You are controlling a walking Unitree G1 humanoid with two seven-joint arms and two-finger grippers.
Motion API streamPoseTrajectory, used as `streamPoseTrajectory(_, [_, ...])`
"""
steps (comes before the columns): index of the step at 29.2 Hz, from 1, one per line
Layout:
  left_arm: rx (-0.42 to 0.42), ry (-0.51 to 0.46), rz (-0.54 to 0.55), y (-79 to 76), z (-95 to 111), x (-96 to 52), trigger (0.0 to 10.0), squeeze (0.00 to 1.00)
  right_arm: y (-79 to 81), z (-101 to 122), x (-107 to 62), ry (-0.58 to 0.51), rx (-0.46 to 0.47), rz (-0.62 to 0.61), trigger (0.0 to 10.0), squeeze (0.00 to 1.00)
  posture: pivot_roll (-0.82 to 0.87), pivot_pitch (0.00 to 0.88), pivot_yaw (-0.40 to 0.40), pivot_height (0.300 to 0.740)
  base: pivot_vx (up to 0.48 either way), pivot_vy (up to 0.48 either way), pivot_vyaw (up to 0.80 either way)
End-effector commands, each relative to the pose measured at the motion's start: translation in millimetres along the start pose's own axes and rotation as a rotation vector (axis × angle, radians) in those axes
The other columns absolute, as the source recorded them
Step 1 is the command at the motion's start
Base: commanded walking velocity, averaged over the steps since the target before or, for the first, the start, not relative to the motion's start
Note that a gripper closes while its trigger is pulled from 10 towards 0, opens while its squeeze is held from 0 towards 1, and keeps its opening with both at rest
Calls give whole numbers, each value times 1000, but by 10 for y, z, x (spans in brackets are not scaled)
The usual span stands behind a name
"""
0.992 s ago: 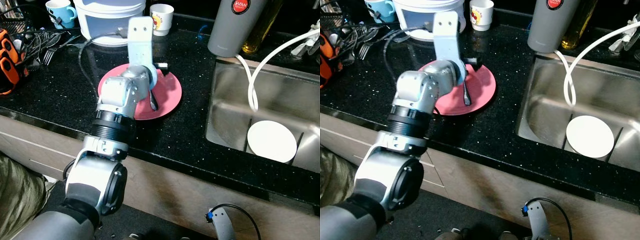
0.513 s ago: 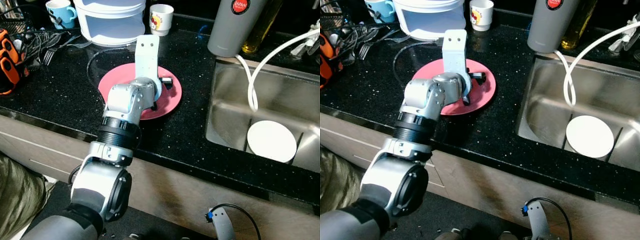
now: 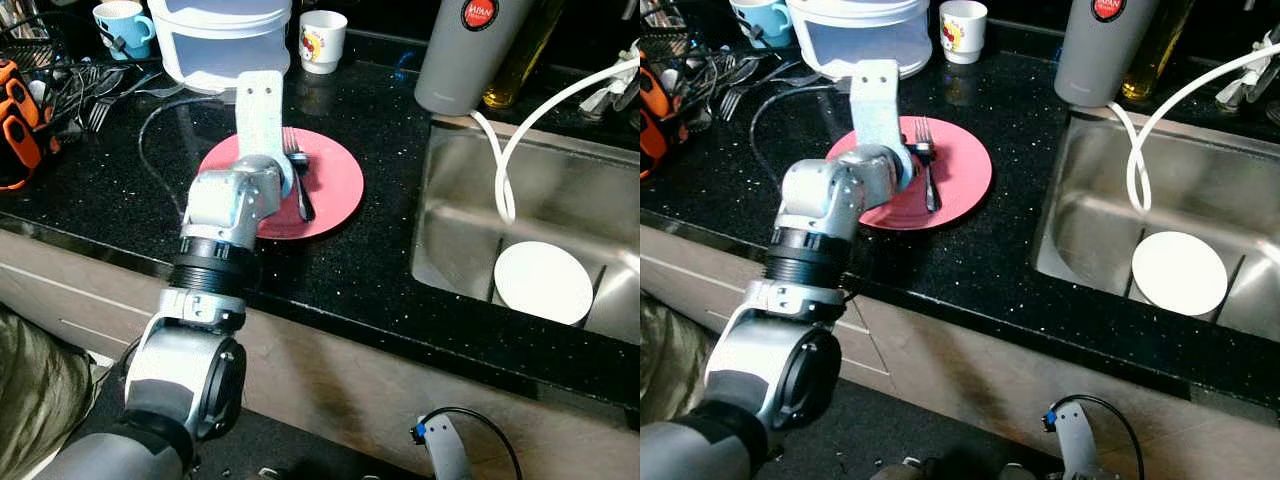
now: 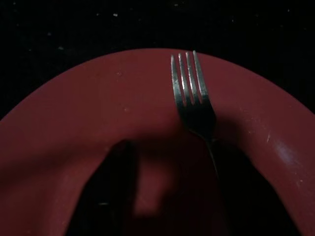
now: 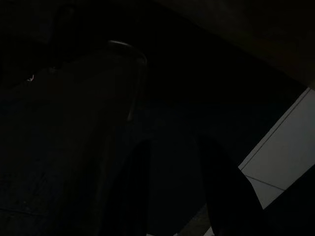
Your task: Kitchen organization
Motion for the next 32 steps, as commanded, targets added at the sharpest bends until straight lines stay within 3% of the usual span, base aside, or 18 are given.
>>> streamPoseTrajectory(1, [-14,134,-18,25,-308,70,0,0,-29,-23,-4,7,-4,-14,10000,0,61,184,-30,740,0,0,0])
streamPoseTrajectory(21, [-29,163,-30,91,-374,71,0,0,-22,-29,-2,12,-5,-14,10000,0,61,182,-28,740,0,0,0])
streamPoseTrajectory(24, [-32,112,-28,75,-282,59,0,0,-22,-28,-2,12,-4,-15,10000,0,61,182,-28,740,0,0,0])
streamPoseTrajectory(26, [22,36,-21,35,-116,17,0,0,-25,-25,-3,11,-5,-15,10000,0,60,184,-30,740,0,0,0])
streamPoseTrajectory(27, [85,-48,-28,-69,86,-57,392,518,-28,-23,-3,12,-7,-15,10000,0,62,185,-33,740,0,0,0])
streamPoseTrajectory(29, [101,-69,-32,-105,137,-80,392,518,-29,-22,-4,12,-8,-15,10000,0,62,185,-33,740,0,0,0])
streamPoseTrajectory(30, [122,-89,-32,-144,189,-102,7255,1000,-29,-21,-4,12,-8,-15,10000,0,61,186,-32,740,0,0,0])
streamPoseTrajectory(31, [134,-98,-31,-163,213,-112,7255,1000,-29,-20,-4,12,-9,-15,10000,0,61,186,-32,740,0,0,0])
streamPoseTrajectory(32, [152,-110,-24,-174,236,-117,10000,1000,-28,-19,-3,12,-9,-15,10000,0,60,186,-31,740,0,0,0])
Point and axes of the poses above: a point about 5 cm out from each wrist's last joint towards the gripper, its own x axis pointing out of the wrist towards the gripper, its own z axis along the axis of the wrist's last joint, y = z × x, the point moved 2 cm from there along x, pointing out of the wrist towards the gripper, and after that the axes turned 1 degree about x, right-handed, at the moved point
